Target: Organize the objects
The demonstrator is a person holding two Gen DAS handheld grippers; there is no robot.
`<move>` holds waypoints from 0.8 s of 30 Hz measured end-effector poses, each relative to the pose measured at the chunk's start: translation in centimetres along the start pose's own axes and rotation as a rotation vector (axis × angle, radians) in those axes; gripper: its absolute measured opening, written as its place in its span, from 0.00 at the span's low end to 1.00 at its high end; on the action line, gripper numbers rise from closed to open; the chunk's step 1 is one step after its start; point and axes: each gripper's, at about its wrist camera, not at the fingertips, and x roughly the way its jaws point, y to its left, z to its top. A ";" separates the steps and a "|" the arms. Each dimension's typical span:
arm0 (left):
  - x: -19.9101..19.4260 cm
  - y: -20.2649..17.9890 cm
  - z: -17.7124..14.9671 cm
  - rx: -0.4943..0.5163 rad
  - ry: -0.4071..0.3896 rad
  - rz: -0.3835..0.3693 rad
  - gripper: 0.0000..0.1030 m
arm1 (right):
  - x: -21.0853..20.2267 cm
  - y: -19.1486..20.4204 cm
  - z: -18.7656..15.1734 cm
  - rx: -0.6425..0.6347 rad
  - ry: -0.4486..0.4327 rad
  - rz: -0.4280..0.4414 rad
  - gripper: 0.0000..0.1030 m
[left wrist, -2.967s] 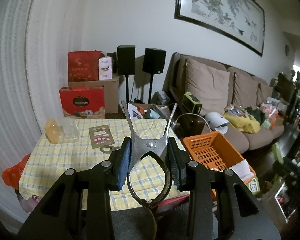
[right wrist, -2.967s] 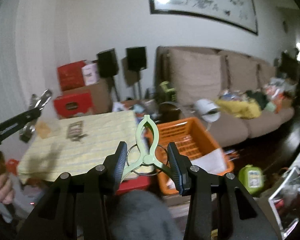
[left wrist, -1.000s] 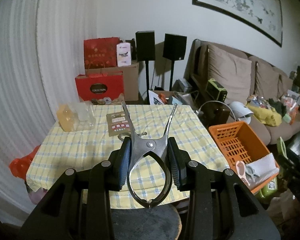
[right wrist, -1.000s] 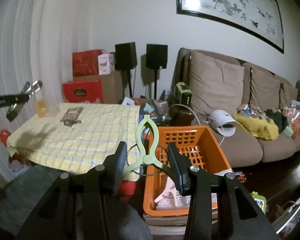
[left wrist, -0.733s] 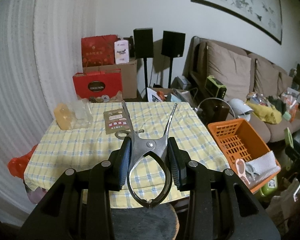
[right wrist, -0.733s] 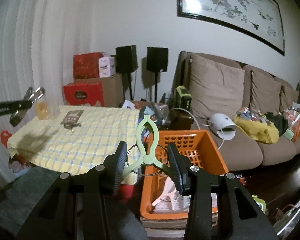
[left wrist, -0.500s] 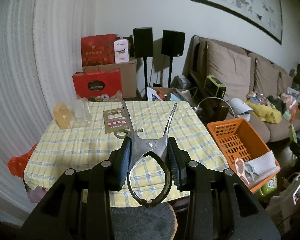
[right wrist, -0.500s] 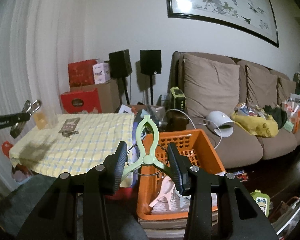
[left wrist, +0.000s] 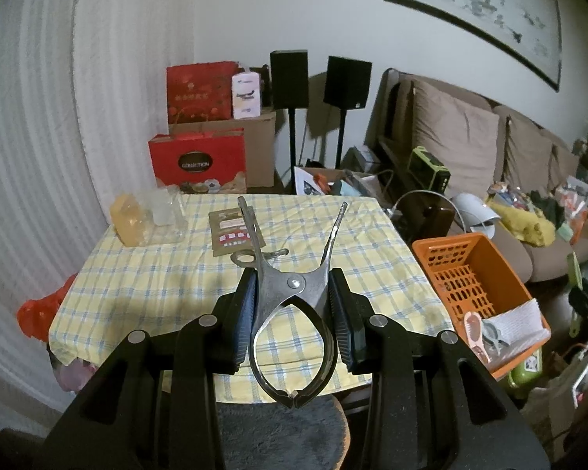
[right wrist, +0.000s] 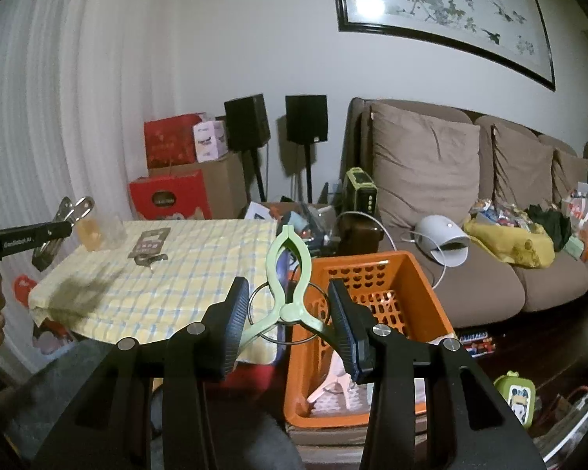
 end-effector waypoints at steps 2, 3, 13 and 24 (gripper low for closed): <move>-0.2 0.1 0.1 0.000 -0.005 0.002 0.33 | 0.0 0.1 0.0 -0.004 0.000 0.005 0.41; -0.2 0.1 0.1 0.001 -0.006 0.001 0.33 | 0.0 0.1 0.0 -0.006 0.001 0.006 0.41; -0.1 -0.2 0.1 -0.019 0.017 -0.034 0.33 | -0.3 0.0 0.2 -0.002 0.003 -0.001 0.41; -0.6 -2.8 0.2 0.013 0.016 -0.081 0.33 | -0.4 -0.7 0.2 0.014 0.012 -0.019 0.41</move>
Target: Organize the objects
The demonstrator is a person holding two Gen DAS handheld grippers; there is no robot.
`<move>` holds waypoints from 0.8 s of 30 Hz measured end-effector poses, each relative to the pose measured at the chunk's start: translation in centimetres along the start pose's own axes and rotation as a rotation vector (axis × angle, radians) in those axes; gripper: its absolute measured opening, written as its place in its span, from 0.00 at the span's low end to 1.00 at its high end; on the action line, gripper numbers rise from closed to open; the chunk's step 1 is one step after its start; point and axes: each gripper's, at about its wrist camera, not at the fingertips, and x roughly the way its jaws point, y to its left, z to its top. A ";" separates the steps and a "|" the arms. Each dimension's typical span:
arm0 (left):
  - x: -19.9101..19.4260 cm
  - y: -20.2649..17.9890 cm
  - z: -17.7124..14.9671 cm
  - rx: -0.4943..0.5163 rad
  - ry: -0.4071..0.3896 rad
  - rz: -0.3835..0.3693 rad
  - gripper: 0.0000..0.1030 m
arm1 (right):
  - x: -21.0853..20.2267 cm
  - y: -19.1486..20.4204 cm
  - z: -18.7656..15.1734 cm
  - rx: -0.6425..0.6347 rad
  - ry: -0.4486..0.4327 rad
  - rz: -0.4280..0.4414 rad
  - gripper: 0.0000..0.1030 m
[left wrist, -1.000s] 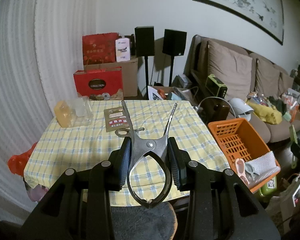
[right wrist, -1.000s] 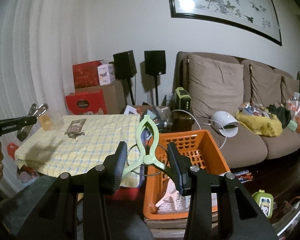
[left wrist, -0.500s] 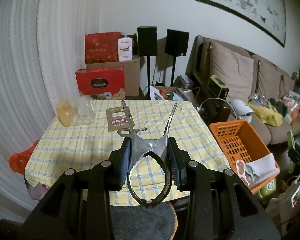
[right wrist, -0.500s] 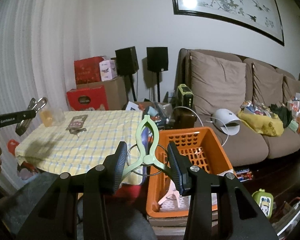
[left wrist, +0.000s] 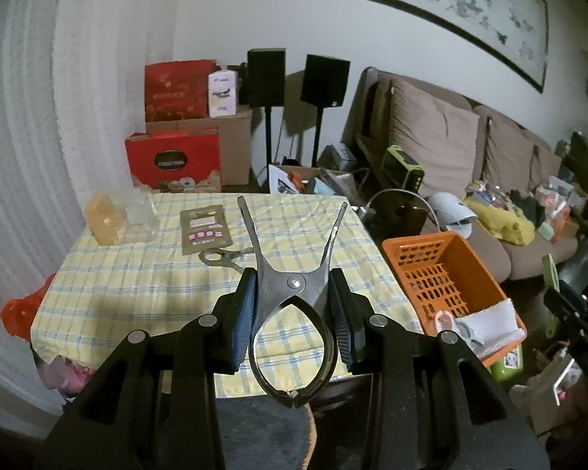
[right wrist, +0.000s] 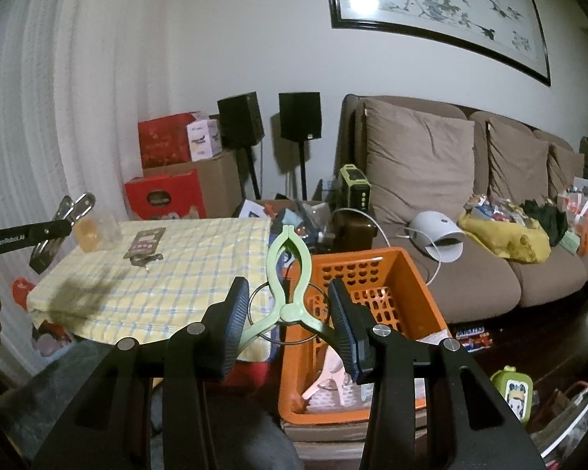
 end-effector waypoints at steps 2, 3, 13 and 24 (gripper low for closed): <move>0.0 -0.4 0.0 0.008 0.002 -0.007 0.33 | -0.1 -0.3 0.0 0.001 -0.001 -0.007 0.41; 0.1 -0.6 0.0 0.012 0.002 -0.009 0.33 | -0.1 -0.4 0.0 0.004 0.000 -0.010 0.41; 0.2 -1.7 0.0 0.018 0.015 -0.030 0.33 | -0.4 -2.1 0.3 0.048 -0.001 -0.029 0.41; 0.4 -4.3 -0.7 0.069 0.016 -0.054 0.33 | -0.5 -2.1 0.2 0.032 0.002 -0.042 0.41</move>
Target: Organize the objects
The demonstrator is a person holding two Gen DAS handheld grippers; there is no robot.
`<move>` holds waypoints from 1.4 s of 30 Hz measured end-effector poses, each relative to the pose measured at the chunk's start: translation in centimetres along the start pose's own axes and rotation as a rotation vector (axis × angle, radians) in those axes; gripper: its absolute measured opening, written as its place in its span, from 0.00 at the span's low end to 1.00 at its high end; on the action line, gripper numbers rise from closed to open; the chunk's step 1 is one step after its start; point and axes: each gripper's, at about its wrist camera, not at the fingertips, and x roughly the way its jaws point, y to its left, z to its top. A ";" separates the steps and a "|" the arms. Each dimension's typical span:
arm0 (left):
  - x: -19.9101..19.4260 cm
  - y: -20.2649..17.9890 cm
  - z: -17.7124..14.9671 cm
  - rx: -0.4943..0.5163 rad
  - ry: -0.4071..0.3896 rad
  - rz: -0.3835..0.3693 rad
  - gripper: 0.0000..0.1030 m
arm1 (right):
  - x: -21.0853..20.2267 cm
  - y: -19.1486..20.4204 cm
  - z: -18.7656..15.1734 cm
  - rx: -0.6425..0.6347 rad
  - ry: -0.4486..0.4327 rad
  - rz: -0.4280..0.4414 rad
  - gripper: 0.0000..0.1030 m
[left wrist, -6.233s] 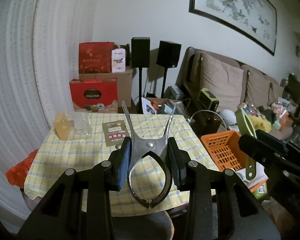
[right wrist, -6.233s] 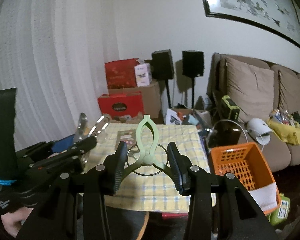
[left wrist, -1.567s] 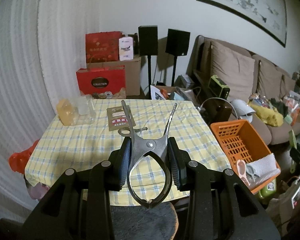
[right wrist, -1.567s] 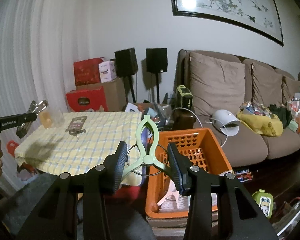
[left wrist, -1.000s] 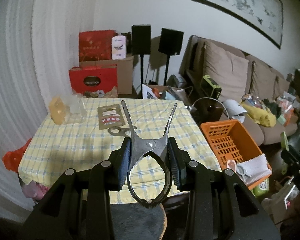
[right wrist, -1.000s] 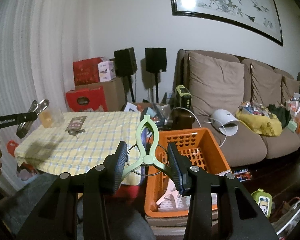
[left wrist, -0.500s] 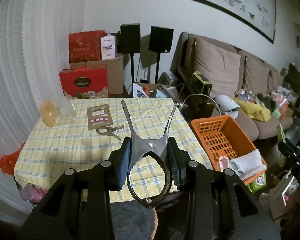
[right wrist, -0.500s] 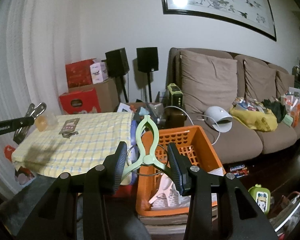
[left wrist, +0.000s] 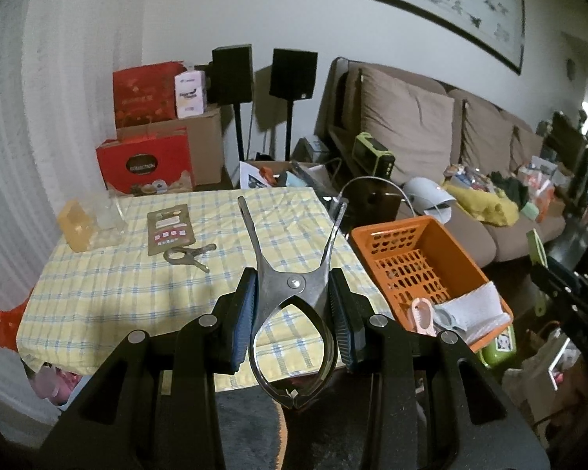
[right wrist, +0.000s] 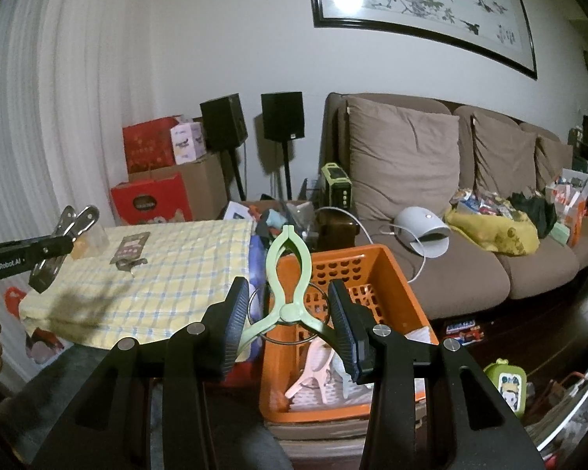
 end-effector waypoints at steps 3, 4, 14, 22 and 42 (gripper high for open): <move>0.1 -0.1 -0.2 0.005 0.003 0.002 0.33 | 0.0 -0.1 0.0 0.003 -0.001 -0.003 0.41; 0.1 -0.1 -0.2 0.004 0.007 0.001 0.33 | -0.1 -0.2 0.0 0.005 -0.001 -0.002 0.41; 0.2 -0.6 -0.4 0.007 0.009 -0.009 0.33 | -0.1 -1.5 -0.1 0.040 -0.007 -0.025 0.41; 0.6 -1.2 -0.7 0.016 0.020 -0.019 0.33 | 0.0 -2.3 -0.3 0.063 0.001 -0.041 0.41; 0.0 -2.3 -0.9 0.035 0.023 -0.046 0.33 | -0.4 -3.1 -0.1 0.096 -0.010 -0.043 0.41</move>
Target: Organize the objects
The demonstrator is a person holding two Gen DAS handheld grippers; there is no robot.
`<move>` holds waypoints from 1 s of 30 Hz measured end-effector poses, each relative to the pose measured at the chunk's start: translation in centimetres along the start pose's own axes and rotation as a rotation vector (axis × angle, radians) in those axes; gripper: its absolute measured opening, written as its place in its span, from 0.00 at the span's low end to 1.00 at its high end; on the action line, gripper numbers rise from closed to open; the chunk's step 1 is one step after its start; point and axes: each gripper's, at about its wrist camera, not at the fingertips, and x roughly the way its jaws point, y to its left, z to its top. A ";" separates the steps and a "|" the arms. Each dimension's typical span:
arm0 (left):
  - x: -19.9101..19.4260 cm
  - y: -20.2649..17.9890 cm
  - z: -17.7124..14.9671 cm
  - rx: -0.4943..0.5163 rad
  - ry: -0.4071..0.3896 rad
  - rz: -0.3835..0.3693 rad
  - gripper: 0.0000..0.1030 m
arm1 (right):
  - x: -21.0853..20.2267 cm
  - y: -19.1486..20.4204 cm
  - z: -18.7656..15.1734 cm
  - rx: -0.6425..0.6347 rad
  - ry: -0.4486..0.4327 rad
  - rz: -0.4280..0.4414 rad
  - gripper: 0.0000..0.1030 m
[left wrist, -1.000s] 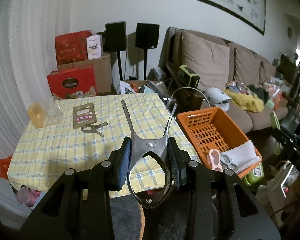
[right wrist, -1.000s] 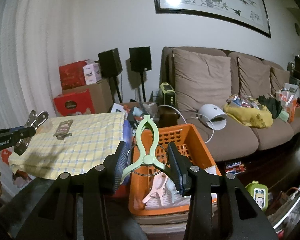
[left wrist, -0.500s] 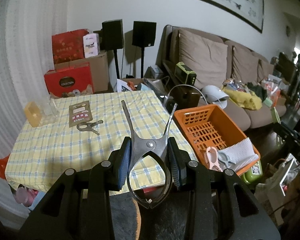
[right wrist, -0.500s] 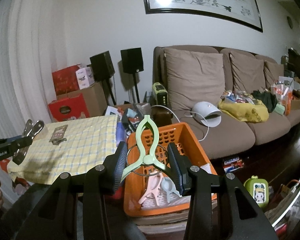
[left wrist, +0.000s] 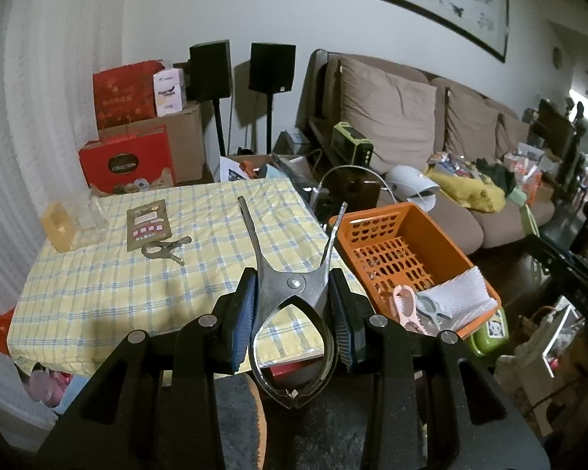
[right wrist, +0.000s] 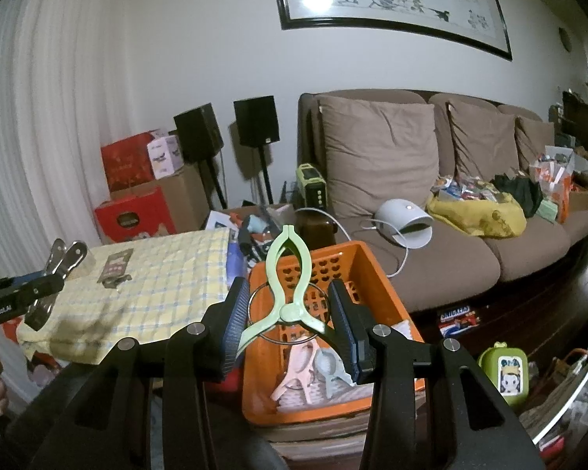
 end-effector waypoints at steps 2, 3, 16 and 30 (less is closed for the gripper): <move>0.0 0.0 0.0 0.000 0.001 0.000 0.33 | 0.0 -0.1 0.0 0.003 0.001 -0.002 0.41; 0.0 0.0 0.0 -0.001 0.001 -0.002 0.33 | 0.0 -0.2 0.0 0.005 0.001 -0.003 0.41; 0.2 -0.6 -0.2 0.006 0.003 -0.027 0.33 | 0.0 -1.1 -0.1 0.017 0.006 -0.015 0.41; 0.4 -2.6 0.0 0.036 -0.009 -0.073 0.33 | -0.2 -2.4 -0.1 0.033 0.007 -0.034 0.41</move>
